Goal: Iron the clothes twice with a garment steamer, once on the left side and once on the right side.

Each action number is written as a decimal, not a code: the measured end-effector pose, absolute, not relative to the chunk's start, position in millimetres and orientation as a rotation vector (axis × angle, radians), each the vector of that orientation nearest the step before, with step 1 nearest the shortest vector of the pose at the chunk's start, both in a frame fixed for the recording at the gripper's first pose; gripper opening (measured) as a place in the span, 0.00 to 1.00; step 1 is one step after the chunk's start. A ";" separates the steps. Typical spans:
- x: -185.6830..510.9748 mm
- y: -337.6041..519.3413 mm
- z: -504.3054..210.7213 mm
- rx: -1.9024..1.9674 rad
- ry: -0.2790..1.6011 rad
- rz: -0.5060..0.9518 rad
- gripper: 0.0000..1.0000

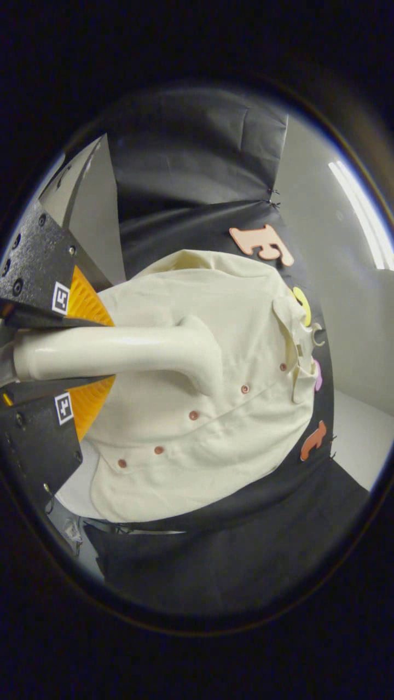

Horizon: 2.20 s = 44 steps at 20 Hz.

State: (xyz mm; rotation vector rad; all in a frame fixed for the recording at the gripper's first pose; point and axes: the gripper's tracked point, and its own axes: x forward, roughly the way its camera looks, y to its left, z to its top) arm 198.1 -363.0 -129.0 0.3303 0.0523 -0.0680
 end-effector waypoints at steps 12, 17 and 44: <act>161.5 -357.8 -206.6 0.389 0.175 -0.077 0.37; 138.0 -356.3 -230.2 0.392 0.224 -0.089 0.37; 156.9 -470.9 -13.1 0.279 -0.058 -0.237 0.37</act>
